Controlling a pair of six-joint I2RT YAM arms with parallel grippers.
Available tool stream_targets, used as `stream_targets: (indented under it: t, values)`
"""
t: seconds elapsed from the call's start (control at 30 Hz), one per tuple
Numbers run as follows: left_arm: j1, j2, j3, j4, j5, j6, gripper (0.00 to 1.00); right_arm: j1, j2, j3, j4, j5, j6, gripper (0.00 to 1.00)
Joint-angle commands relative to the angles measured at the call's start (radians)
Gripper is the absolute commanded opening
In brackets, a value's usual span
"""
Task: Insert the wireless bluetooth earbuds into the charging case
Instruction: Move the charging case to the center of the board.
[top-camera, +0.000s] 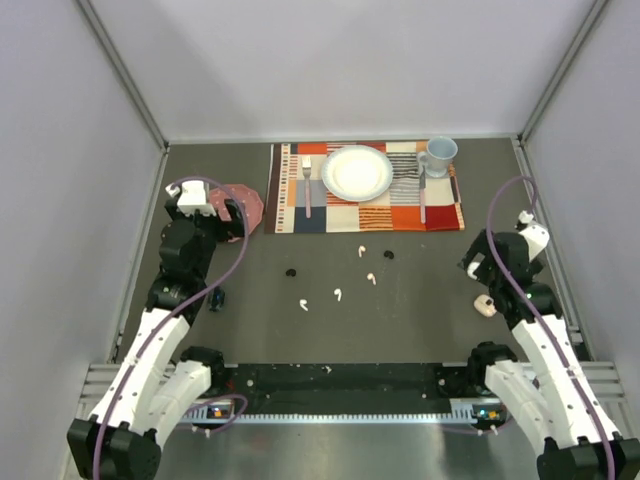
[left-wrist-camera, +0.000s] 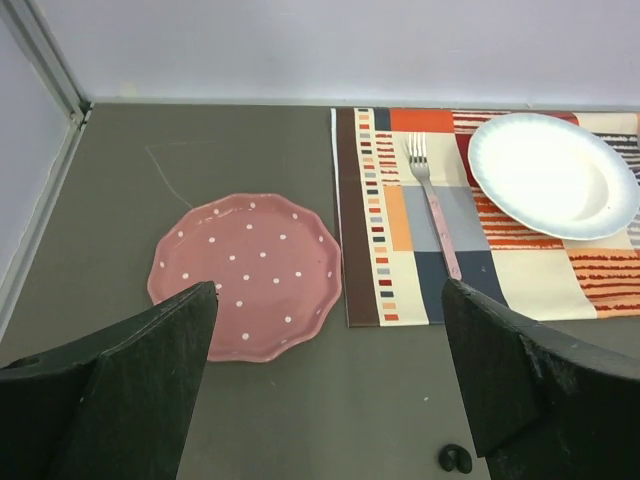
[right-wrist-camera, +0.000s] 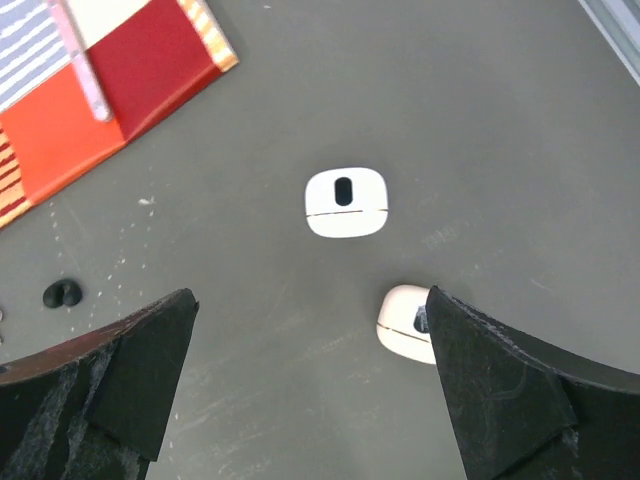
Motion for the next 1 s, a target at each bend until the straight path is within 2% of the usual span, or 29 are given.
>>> stream_targets:
  t: [0.0,0.07,0.1,0.13,0.23,0.4,0.73,0.97]
  values:
    - [0.001,-0.032,0.031,-0.089,-0.076,-0.077,0.99,-0.058,0.08,0.081,-0.121,0.052,0.119,0.99]
    - [0.0,-0.026,0.071,-0.175,-0.041,-0.07,0.99,-0.095,0.143,0.109,-0.188,0.041,0.182,0.99]
    - [0.0,-0.021,0.076,-0.183,0.073,-0.033,0.99,-0.106,0.155,0.117,-0.195,0.01,0.195,0.99]
    - [0.001,-0.018,0.074,-0.182,0.099,0.004,0.99,-0.113,0.163,0.129,-0.198,-0.004,0.215,0.99]
    - [0.0,-0.001,0.12,-0.27,0.006,-0.115,0.99,-0.116,0.177,0.149,-0.209,-0.025,0.284,0.99]
    - [0.001,0.027,0.157,-0.369,-0.113,-0.091,0.99,-0.119,0.169,0.192,-0.244,-0.051,0.398,0.98]
    - [0.001,-0.027,0.116,-0.352,-0.076,-0.019,0.99,-0.166,0.282,0.285,-0.346,-0.117,0.671,0.92]
    - [0.0,-0.021,0.113,-0.37,-0.176,0.007,0.99,-0.167,0.341,0.298,-0.37,-0.094,0.858,0.92]
